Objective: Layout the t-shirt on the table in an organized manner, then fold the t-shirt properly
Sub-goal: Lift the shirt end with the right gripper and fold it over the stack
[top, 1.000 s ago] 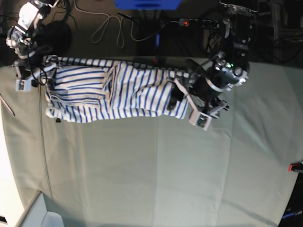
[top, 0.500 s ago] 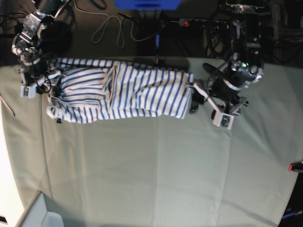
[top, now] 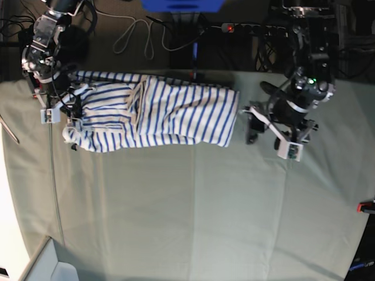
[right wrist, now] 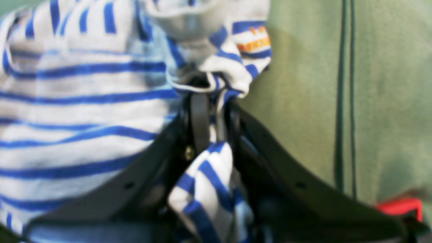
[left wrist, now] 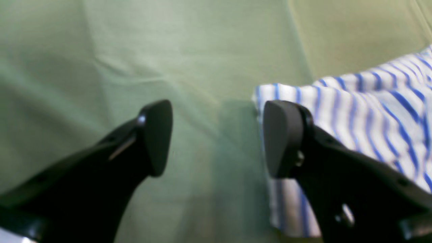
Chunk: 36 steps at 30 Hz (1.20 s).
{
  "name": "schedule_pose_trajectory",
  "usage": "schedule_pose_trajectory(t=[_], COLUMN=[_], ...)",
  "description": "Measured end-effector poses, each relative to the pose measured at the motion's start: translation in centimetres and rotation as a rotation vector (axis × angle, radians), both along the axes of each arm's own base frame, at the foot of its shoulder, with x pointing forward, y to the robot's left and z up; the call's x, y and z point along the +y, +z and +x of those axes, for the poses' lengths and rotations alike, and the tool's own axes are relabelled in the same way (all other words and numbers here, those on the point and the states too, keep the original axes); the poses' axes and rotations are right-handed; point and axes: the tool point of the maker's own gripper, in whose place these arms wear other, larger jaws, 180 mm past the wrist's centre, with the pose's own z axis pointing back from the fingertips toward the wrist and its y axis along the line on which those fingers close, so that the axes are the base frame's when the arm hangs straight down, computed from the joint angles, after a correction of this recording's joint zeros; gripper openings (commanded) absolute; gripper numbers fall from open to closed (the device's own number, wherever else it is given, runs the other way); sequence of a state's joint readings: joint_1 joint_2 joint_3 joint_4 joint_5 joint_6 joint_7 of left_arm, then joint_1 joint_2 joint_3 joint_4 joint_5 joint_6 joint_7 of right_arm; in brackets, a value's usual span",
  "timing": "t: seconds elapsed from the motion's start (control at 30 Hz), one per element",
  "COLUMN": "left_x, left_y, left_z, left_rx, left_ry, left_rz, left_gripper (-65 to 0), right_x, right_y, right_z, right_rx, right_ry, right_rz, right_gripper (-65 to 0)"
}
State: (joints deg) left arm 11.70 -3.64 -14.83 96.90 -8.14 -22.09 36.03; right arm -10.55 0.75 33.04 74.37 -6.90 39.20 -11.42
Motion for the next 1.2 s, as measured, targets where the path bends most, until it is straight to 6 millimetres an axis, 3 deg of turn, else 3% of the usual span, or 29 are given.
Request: schedule_pose_trajectory(t=[0.13,0.27,0.37,0.63,0.83,1.2], left_x=[1.8,2.9,3.9,7.4,9.7,12.0], left_y=[1.3,2.2,2.7,2.9,3.2,2.4], left_z=[0.4,0.6,0.7,0.1,-0.4,-2.4], left_rx=[-0.035,-0.063,-0.074,-0.076,-0.080,-0.043], left_ry=[0.043,0.073,0.098,0.189,0.251,0.308], left_rz=[0.024,0.028,0.036,0.064,0.077,0.101], left_gripper=[-24.1,-24.1,-24.1,-24.0,-24.0,-24.0], right_x=[0.6,1.8,3.2,10.9,16.3,25.5], right_y=[2.2,7.4,9.5,12.3,12.8,14.7], right_z=[-0.7,1.6,2.3,1.3,0.9,0.9], right_rx=[-0.009,-0.166,-0.218,-0.274,-0.293,-0.357], right_ry=[0.025,0.034,0.050,0.262,0.389,0.618], right_rz=[-0.070,-0.107,-0.116,-0.092,-0.020,0.098], right_gripper=[-65.0,-65.0,-65.0,-65.0,-65.0,-65.0])
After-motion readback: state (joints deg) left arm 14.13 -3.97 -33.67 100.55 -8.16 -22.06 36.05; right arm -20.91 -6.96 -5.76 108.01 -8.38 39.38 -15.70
